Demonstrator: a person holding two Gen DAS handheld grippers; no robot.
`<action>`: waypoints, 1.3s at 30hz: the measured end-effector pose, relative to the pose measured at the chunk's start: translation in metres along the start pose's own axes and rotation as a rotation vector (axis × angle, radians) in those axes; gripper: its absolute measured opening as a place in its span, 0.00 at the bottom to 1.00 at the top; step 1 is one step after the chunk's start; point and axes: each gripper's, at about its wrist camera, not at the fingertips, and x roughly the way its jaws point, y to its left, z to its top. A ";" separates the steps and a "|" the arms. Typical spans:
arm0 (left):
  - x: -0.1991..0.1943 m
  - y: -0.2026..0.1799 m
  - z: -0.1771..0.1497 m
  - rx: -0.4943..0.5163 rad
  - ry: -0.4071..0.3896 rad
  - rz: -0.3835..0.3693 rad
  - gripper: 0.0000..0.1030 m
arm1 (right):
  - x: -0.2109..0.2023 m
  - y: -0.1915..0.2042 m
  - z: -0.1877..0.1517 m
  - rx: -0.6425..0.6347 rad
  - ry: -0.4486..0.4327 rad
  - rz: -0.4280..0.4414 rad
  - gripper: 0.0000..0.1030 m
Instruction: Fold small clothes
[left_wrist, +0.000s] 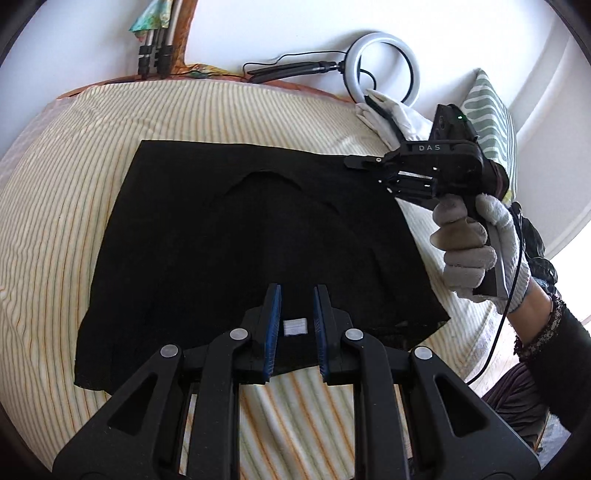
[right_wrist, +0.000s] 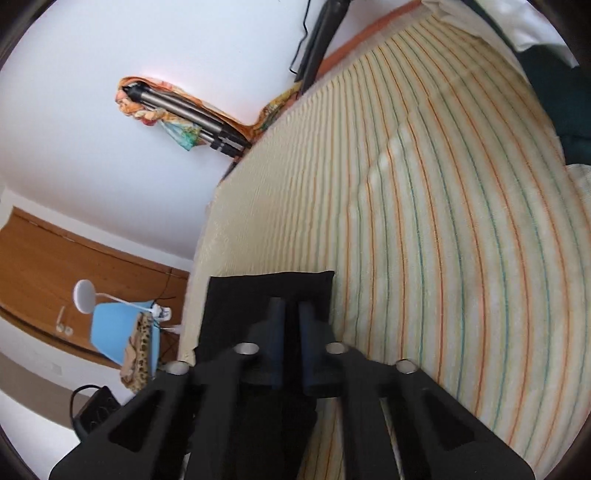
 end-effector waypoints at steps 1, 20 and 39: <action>0.003 0.001 -0.001 -0.001 0.006 0.005 0.15 | 0.000 0.004 0.000 -0.023 -0.008 -0.019 0.01; -0.029 0.048 0.004 -0.099 -0.059 0.030 0.15 | -0.007 0.115 -0.083 -0.595 0.004 -0.201 0.05; -0.036 0.040 0.020 -0.063 -0.105 0.072 0.15 | -0.050 0.100 -0.135 -0.560 0.053 -0.179 0.07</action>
